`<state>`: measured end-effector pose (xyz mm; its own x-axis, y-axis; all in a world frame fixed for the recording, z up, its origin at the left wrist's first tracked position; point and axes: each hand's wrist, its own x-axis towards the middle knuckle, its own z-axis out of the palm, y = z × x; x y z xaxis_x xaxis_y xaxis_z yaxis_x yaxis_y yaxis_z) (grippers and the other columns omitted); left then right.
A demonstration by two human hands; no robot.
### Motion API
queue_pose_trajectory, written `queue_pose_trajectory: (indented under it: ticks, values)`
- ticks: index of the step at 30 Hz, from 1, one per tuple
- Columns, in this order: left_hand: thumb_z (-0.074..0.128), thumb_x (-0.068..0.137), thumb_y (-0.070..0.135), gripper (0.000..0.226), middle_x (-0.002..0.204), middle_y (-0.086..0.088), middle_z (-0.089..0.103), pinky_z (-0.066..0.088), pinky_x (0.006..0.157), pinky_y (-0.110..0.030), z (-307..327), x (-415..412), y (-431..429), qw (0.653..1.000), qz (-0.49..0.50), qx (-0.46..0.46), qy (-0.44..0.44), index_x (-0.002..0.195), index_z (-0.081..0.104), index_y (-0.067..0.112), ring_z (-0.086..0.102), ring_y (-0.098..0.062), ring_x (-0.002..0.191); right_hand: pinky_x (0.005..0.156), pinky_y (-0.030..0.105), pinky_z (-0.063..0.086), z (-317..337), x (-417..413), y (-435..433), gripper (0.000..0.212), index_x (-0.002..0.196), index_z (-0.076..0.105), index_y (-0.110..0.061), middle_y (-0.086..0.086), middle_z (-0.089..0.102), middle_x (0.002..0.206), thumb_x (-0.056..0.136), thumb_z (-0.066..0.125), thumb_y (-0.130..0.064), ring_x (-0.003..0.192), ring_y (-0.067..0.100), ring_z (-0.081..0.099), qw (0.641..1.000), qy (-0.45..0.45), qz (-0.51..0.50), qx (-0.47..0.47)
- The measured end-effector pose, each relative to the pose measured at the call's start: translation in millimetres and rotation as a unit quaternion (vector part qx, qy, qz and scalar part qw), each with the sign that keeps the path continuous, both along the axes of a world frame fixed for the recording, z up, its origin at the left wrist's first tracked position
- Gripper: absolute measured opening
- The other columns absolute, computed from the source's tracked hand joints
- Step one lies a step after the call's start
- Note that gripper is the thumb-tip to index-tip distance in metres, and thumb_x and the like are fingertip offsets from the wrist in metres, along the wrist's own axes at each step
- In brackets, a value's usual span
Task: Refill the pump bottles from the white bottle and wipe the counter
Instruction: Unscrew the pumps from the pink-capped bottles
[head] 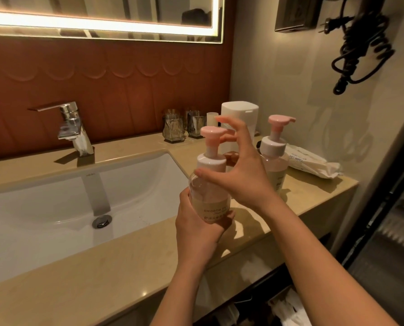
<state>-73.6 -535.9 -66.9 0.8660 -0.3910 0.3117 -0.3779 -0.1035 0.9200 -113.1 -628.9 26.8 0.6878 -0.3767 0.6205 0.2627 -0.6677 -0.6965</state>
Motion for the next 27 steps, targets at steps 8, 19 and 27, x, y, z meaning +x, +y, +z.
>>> queue_pose_trajectory:
  ticks: [8, 19, 27]
  values:
    - [0.088, 0.057, 0.036, 0.083, 0.114, 0.013, 0.056, 0.049, 0.077, -0.021, -3, 1, 1, 1.0, 0.003, -0.008, -0.007, 0.126, 0.04, 0.031, 0.057, -0.008, 0.102, 0.078, 0.028, 0.057, 29, -3, -8, 0.071, 0.131, 0.039, -0.031, 0.002, 0.043, 0.131, 0.074, 0.077, -0.01, 0.103, 0.019, 0.058, 0.993, -0.03, 0.079, 0.089]
    - [0.089, 0.055, 0.033, 0.079, 0.108, 0.014, 0.059, 0.047, 0.074, -0.02, -3, 0, 1, 1.0, 0.01, -0.025, -0.003, 0.119, 0.043, 0.032, 0.058, -0.006, 0.097, 0.087, 0.047, 0.054, 81, -2, -41, 0.071, 0.129, 0.043, -0.027, -0.012, 0.047, 0.122, 0.069, 0.081, -0.018, 0.12, 0.017, 0.047, 0.97, -0.113, 0.045, 0.21]
    - [0.09, 0.055, 0.029, 0.08, 0.107, 0.014, 0.06, 0.045, 0.071, -0.016, -4, -1, 0, 0.999, 0.006, -0.037, 0.008, 0.12, 0.043, 0.034, 0.058, -0.004, 0.095, 0.071, 0.034, 0.058, 113, -10, -75, 0.068, 0.127, 0.043, -0.022, 0.011, 0.048, 0.126, 0.069, 0.077, -0.007, 0.108, 0.029, 0.056, 0.887, -0.152, 0.059, 0.433]
